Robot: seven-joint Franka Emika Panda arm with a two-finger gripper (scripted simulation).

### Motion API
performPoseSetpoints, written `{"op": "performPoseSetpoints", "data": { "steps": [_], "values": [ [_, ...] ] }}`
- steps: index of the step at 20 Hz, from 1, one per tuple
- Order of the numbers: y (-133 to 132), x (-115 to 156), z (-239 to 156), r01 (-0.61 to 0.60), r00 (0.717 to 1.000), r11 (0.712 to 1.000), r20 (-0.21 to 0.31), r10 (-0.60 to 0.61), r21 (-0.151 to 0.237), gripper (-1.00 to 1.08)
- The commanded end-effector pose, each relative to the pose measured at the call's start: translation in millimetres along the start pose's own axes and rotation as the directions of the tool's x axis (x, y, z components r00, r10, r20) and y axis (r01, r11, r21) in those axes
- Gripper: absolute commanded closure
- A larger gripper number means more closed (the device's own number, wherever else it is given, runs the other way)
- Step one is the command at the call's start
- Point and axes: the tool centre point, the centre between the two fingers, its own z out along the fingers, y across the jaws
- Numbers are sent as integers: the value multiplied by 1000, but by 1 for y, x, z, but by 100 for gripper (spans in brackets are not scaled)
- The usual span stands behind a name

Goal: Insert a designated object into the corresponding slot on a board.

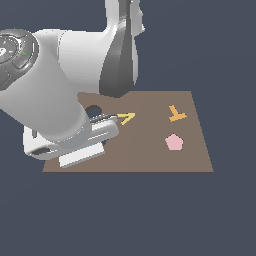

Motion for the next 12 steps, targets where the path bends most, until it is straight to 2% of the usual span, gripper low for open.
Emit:
{"op": "performPoseSetpoints", "data": {
  "steps": [1, 5, 12],
  "values": [
    [-9, -1, -1, 110, 994, 994, 0, -110, -1, 108],
    [-21, -5, -2, 258, 966, 966, 0, -258, -1, 108],
    [-36, -13, -4, 442, 897, 897, 1, -442, -1, 108]
  ]
}}
